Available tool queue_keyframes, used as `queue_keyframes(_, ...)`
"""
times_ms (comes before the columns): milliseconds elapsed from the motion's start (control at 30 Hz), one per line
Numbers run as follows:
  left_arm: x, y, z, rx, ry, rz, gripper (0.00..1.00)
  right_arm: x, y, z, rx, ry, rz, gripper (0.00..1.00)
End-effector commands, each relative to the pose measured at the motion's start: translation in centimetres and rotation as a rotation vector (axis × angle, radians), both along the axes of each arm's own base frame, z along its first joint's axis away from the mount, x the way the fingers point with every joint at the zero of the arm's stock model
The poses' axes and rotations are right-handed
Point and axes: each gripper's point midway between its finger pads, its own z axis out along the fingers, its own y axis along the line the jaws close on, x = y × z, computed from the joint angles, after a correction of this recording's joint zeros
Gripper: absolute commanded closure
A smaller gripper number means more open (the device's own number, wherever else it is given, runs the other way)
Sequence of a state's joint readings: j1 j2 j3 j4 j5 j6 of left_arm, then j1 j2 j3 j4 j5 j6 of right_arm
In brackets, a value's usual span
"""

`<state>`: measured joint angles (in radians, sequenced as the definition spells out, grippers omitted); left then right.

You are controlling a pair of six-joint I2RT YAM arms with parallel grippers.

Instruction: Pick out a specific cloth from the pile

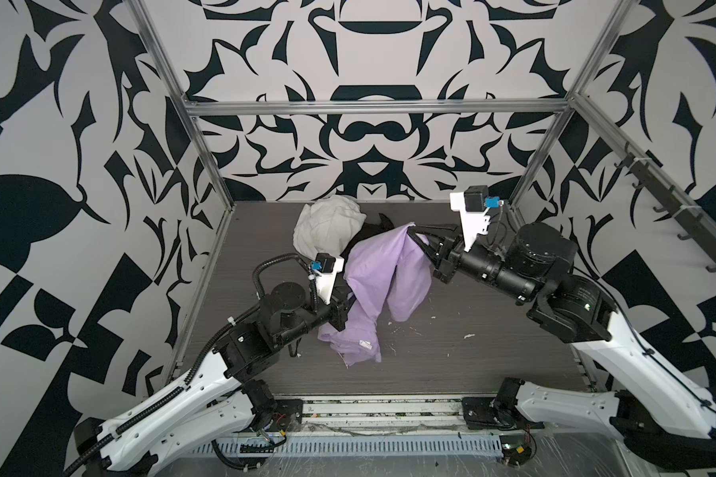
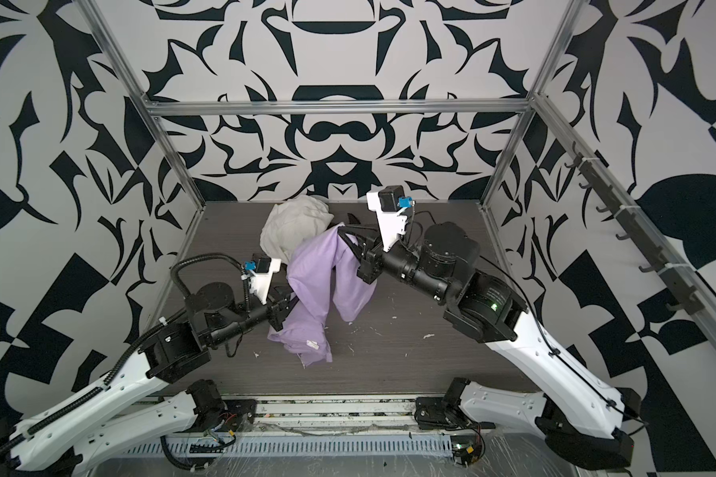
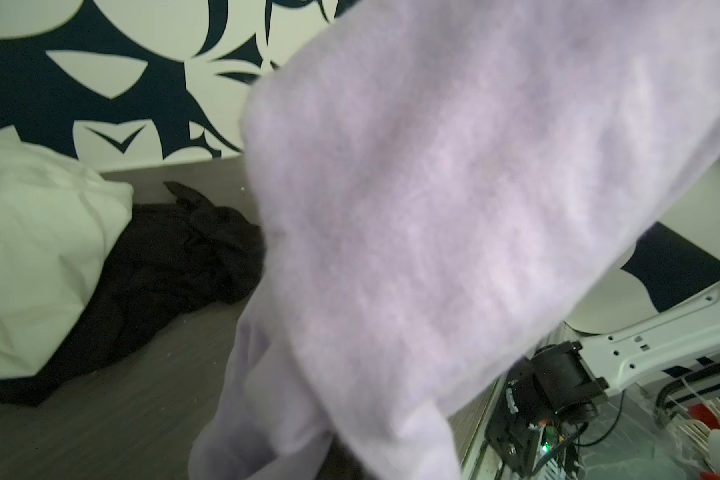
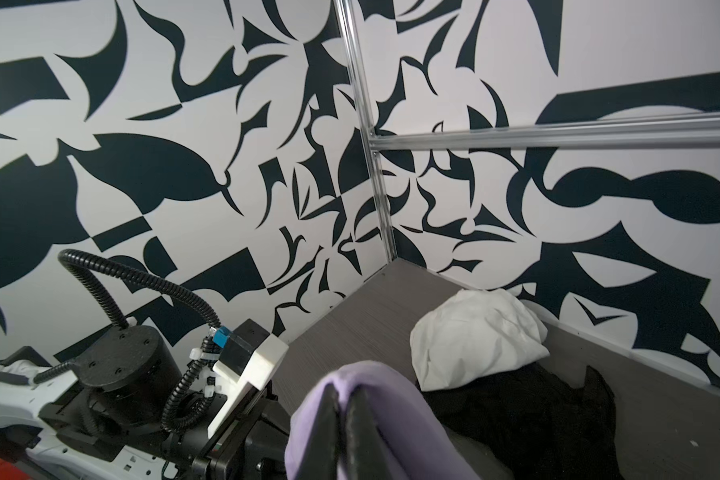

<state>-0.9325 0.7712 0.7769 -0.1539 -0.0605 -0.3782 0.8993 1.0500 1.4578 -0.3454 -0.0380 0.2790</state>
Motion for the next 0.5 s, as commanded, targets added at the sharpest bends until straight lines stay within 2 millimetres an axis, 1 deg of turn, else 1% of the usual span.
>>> queue_keyframes(0, 0.4, -0.4, -1.0, -0.004, 0.050, 0.019, 1.00, 0.3, -0.8, 0.6, 0.034, -0.008, -0.049, 1.00)
queue_keyframes(100, 0.8, -0.9, -2.9, 0.012, 0.108, 0.033, 1.00, 0.7, -1.0, -0.3, 0.005, 0.004, -0.072, 1.00)
queue_keyframes(300, 0.6, -2.1, -6.5, 0.002, 0.192, 0.004, 1.00, 1.3, -1.5, -2.3, -0.058, 0.021, -0.116, 1.00)
queue_keyframes(467, 1.1, -2.6, -8.5, 0.025, 0.207, 0.008, 1.00, 1.7, -1.6, -3.7, -0.104, 0.030, -0.139, 1.00)
